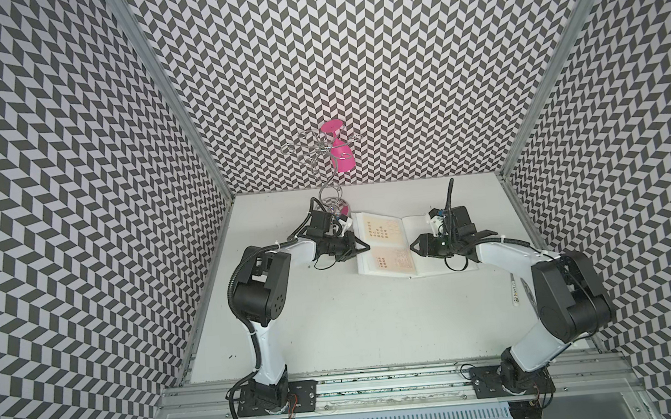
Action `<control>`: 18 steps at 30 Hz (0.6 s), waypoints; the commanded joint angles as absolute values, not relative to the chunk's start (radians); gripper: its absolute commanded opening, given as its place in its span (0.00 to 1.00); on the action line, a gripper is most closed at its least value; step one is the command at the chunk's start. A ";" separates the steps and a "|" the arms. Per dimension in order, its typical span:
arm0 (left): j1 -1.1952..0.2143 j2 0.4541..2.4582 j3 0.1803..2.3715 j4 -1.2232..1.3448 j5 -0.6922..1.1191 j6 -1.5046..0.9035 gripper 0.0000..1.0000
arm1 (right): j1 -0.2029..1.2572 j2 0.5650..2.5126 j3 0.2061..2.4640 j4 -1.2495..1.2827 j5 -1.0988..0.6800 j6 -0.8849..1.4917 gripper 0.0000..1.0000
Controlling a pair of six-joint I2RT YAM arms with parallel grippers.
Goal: Place the photos into the photo albums
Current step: Close the photo album at the center of the board.
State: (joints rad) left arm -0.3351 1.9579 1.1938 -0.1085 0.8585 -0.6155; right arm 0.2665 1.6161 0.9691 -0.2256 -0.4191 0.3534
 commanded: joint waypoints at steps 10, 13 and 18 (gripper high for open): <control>-0.285 1.751 1.259 -0.617 0.585 -0.326 0.00 | 0.272 1.491 0.993 -0.430 -0.385 0.283 0.53; -0.285 1.732 1.345 -0.762 0.456 -0.252 0.00 | 0.272 1.460 0.978 -0.459 -0.397 0.268 0.53; -0.285 1.718 1.492 -0.954 0.293 -0.186 0.00 | 0.272 1.401 0.939 -0.494 -0.412 0.250 0.53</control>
